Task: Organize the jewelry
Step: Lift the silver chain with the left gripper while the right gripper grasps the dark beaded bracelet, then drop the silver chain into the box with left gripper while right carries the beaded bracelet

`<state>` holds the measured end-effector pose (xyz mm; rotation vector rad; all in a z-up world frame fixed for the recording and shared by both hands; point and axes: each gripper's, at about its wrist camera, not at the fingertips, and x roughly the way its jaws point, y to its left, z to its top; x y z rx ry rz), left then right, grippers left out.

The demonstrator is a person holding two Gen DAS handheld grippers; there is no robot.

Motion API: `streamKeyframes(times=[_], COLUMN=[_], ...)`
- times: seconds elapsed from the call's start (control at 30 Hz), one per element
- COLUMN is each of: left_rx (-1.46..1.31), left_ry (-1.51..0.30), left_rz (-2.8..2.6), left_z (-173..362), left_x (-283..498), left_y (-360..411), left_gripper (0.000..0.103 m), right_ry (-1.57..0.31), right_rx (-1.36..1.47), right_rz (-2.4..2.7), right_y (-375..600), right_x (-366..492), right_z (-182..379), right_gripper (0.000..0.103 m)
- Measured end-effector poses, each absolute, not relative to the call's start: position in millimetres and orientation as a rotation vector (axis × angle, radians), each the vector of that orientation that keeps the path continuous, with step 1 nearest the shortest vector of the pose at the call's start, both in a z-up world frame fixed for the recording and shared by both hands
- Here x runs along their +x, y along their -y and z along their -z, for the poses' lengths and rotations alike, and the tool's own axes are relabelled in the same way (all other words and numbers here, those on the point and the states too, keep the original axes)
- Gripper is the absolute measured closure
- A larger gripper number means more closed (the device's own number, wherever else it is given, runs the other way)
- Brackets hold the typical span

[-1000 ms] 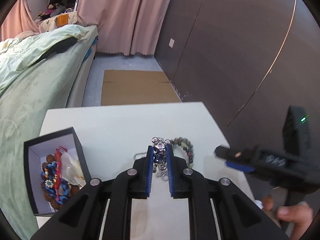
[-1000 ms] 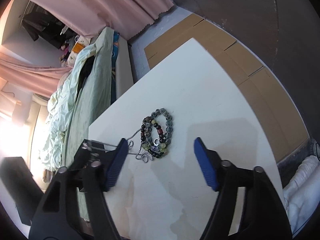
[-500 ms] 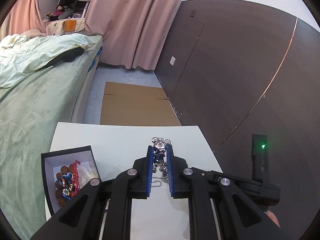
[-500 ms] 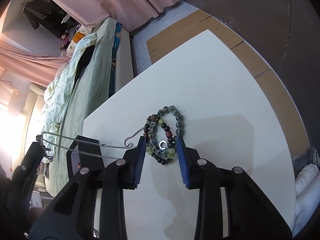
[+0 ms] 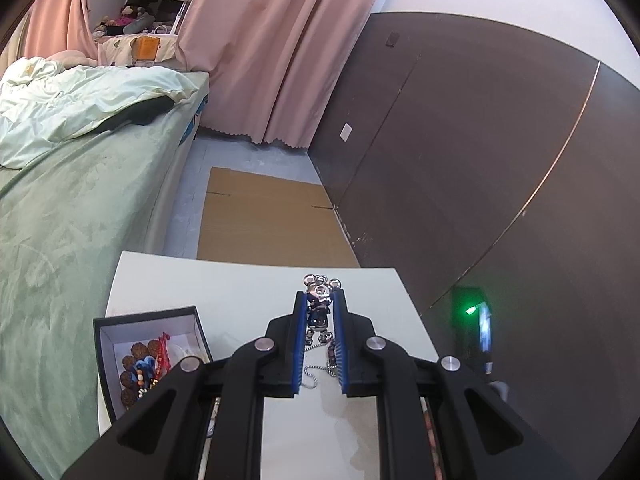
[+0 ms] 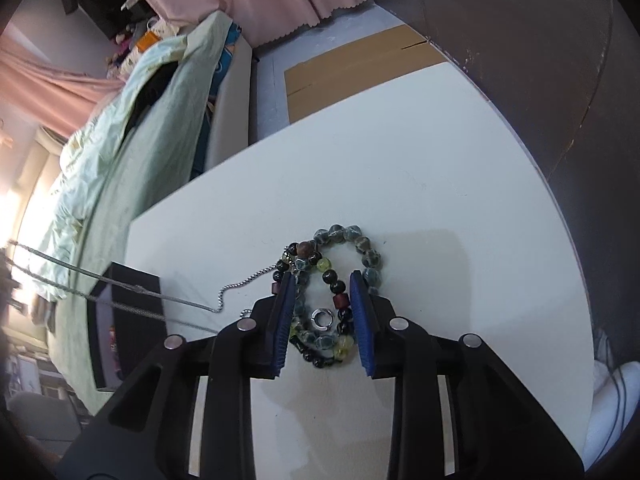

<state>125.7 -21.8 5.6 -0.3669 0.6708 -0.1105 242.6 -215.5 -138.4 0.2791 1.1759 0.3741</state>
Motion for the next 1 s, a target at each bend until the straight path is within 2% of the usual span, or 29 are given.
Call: streamKeyframes(times=[0.07,0.1,0.57,1.0], left_rx=[-0.374,-0.376,-0.363,-0.210], left_ry=[-0.653,-0.645,-0.535,-0.398], left_rz=[0.113,0.114,0.121,0.069], left_z=[-13,-16,-82,-200], left_x=[124,123,97,67], left_y=[18,17,17,31], left_gripper=[0.092,0.092,0.092,0.093], right_ry=[-1.179,-1.185,-1.055,-1.043], right_rx=[0.254,0.257,0.428,0.485], right_rz=[-0.367,-0.374,-0.529,-0.597], right_y=[212,211,230,224], right_x=[241,240,213,206], right_z=[140,141,87,74], right_gripper=[0.092,0.094,0.094,0.094])
